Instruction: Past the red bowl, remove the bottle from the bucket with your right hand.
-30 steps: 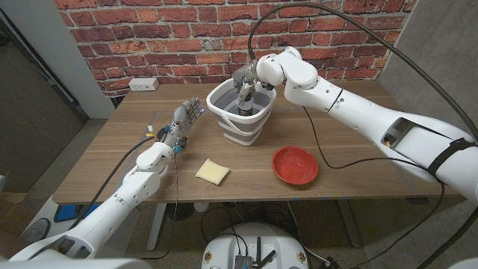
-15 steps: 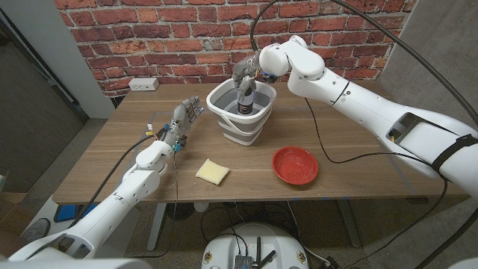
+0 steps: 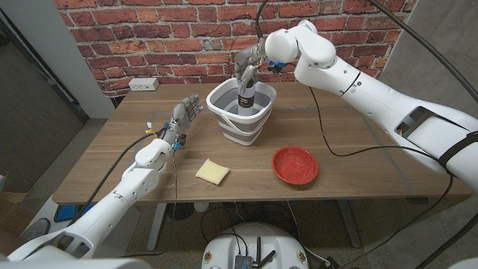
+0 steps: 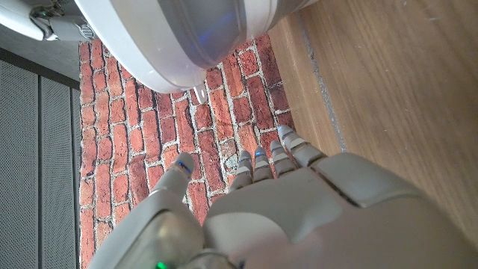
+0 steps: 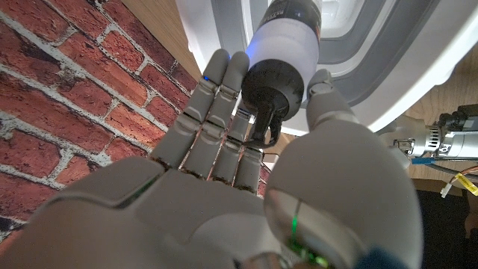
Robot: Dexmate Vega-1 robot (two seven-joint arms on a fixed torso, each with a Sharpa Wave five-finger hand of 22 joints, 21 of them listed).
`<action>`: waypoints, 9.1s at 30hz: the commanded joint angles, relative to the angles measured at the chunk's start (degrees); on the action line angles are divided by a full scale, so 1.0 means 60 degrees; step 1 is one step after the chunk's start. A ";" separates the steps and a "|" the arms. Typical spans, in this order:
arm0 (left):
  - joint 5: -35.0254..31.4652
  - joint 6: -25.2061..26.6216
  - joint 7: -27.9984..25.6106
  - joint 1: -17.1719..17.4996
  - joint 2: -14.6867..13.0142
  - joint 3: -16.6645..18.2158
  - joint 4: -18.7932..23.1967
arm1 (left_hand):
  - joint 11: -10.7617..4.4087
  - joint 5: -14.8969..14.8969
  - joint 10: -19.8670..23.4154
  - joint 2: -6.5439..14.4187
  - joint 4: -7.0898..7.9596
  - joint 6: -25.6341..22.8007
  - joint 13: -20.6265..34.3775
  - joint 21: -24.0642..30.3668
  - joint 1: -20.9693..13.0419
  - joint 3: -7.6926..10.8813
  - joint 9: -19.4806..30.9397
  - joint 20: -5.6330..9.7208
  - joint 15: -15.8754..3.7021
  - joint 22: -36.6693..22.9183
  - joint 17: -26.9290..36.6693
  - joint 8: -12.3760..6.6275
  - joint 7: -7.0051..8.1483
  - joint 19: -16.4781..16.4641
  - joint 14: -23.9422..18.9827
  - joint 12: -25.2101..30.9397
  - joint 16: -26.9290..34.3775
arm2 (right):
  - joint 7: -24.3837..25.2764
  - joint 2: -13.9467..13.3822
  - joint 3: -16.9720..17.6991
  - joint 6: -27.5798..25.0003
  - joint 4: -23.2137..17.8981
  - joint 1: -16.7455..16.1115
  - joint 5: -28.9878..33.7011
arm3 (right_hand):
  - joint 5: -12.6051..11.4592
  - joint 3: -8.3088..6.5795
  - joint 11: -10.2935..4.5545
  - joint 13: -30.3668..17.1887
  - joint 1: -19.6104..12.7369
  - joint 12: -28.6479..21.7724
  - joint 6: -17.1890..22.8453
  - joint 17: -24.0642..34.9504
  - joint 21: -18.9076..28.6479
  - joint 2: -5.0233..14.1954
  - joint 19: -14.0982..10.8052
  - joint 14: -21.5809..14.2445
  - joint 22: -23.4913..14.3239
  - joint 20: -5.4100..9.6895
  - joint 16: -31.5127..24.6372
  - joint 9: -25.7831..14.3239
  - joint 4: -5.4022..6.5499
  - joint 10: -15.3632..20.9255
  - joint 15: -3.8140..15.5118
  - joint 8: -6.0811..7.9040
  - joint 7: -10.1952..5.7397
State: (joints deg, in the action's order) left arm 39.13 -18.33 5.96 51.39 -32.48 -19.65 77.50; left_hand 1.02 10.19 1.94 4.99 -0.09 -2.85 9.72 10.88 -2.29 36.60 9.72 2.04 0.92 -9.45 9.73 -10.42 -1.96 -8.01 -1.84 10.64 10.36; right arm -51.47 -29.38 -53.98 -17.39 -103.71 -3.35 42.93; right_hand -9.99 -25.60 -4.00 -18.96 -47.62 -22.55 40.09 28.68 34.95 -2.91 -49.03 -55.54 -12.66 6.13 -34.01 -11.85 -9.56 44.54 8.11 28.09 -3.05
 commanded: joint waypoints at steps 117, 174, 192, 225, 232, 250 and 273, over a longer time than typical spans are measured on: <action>-0.0111 0.0790 0.0252 -0.0884 -0.0026 -0.0293 -0.0215 | 0.0044 0.0002 0.0054 0.0482 -0.0063 -0.0100 0.0049 -0.0018 0.0106 0.0241 0.0054 0.0402 0.0057 -0.0029 0.0012 -0.0006 0.0000 -0.0043 -0.0051 0.0038 -0.0033 | 0.7637 -0.5577 0.6756 -0.2252 -0.2764 -0.5714 -0.9553 | -0.0082 0.0027 -0.0860 -0.0403 -0.1208 0.0221 0.0730 0.0198 0.1026 0.0938 0.0291 -0.0796 -0.0003 0.0817 0.0584 -0.0009 -0.0012 0.1684 0.0889 0.0296 -0.0080; -0.0006 0.1150 -0.0122 -0.0843 -0.0146 -0.0123 -0.0013 | 0.0043 -0.0004 0.0101 0.0456 -0.0085 -0.0268 0.0050 -0.0016 0.0123 0.0285 0.0055 0.0393 0.0044 -0.0030 0.0013 -0.0035 0.0008 -0.0053 -0.0066 0.0046 -0.0031 | 0.2745 -0.5072 0.1722 -0.3979 -0.1553 -0.1456 -0.3839 | -0.0094 0.0168 -0.0864 -0.0592 -0.1204 0.0541 0.0688 0.0265 0.1378 0.0905 0.0752 -0.0489 0.0048 0.0818 0.1029 -0.0038 0.0033 0.1565 0.0879 0.0293 -0.0411; 0.0012 0.1189 -0.0187 -0.0655 -0.0178 -0.0135 0.0159 | 0.0051 -0.0003 0.0105 0.0463 -0.0073 -0.0301 0.0050 -0.0017 0.0136 0.0298 0.0054 0.0401 0.0046 -0.0031 0.0015 -0.0032 0.0007 -0.0050 -0.0068 0.0044 -0.0030 | 0.0750 -0.4064 0.0911 -0.3238 -0.0550 -0.0636 -0.2412 | -0.0100 0.0217 -0.0869 -0.0676 -0.1228 0.0581 0.0701 0.0341 0.1513 0.0928 0.0790 -0.0514 0.0067 0.0804 0.1052 -0.0046 0.0047 0.1623 0.0870 0.0305 -0.0431; -0.0058 0.1346 -0.0361 -0.0706 -0.0149 -0.0196 0.0278 | 0.0048 -0.0001 0.0108 0.0479 -0.0056 -0.0331 0.0051 -0.0015 0.0144 0.0329 0.0049 0.0410 0.0052 -0.0031 0.0016 -0.0015 -0.0004 -0.0056 -0.0069 0.0040 -0.0031 | -0.0138 -0.2929 0.0477 -0.2326 0.0729 -0.0634 -0.1144 | -0.0086 0.0323 -0.0858 -0.0762 -0.1159 0.0742 0.0724 0.0427 0.1723 0.0890 0.0896 -0.0497 0.0117 0.0800 0.1166 -0.0044 0.0057 0.1611 0.0882 0.0323 -0.0460; 0.0002 0.1431 -0.0369 -0.0682 -0.0138 -0.0200 0.0322 | 0.0061 -0.0001 0.0112 0.0483 -0.0051 -0.0329 0.0051 -0.0015 0.0145 0.0336 0.0049 0.0405 0.0064 -0.0031 0.0016 -0.0011 -0.0005 -0.0055 -0.0062 0.0041 -0.0033 | -0.0207 -0.2774 0.0443 -0.2079 0.0964 -0.0575 -0.1123 | -0.0086 0.0329 -0.0877 -0.0793 -0.1167 0.0769 0.0690 0.0446 0.1760 0.0897 0.0919 -0.0503 0.0125 0.0799 0.1181 -0.0044 0.0056 0.1593 0.0880 0.0310 -0.0482; 0.0017 0.1502 -0.0388 -0.0689 -0.0120 -0.0221 0.0258 | 0.0064 0.0002 0.0102 0.0513 -0.0038 -0.0328 0.0051 -0.0014 0.0139 0.0364 0.0049 0.0390 0.0071 -0.0031 0.0016 -0.0004 -0.0007 -0.0059 -0.0064 0.0036 -0.0031 | -0.0480 -0.2399 0.0131 -0.1547 0.1602 -0.0323 -0.0692 | -0.0074 0.0372 -0.0887 -0.0887 -0.1239 0.0996 0.0551 0.0489 0.1841 0.0812 0.1163 -0.0263 0.0158 0.0806 0.1366 -0.0045 0.0022 0.1285 0.0879 0.0259 -0.0549; 0.0015 0.1461 -0.0212 -0.0917 0.0034 -0.0310 -0.0070 | 0.0051 0.0002 0.0099 0.0524 -0.0017 -0.0326 0.0052 -0.0011 0.0143 0.0385 0.0050 0.0392 0.0067 -0.0031 0.0018 0.0001 -0.0014 -0.0071 -0.0080 0.0034 -0.0026 | -0.0516 -0.2193 0.0108 -0.1333 0.1869 -0.0326 -0.0623 | -0.0038 0.0537 -0.0836 -0.0981 -0.0953 0.1070 0.0541 0.0560 0.1984 0.0732 0.1181 -0.0237 0.0197 0.0750 0.1435 -0.0029 0.0154 0.1337 0.0841 0.0250 -0.0522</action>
State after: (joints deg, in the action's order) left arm 39.23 -9.15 4.05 46.40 -32.72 -21.31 77.91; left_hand 1.33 10.19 2.25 4.76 -0.32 -4.16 9.72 10.88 -2.06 38.42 9.72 2.04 1.13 -9.45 9.73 -10.42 -2.07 -8.01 -2.05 10.64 10.13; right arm -54.49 -43.02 -53.23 -25.86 -93.10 -5.29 38.92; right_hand -10.01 -22.34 -5.78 -24.66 -48.52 -16.17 43.05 31.78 46.26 -3.82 -42.15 -57.15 -11.45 4.41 -25.73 -11.87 -8.88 48.91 8.89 29.45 -6.23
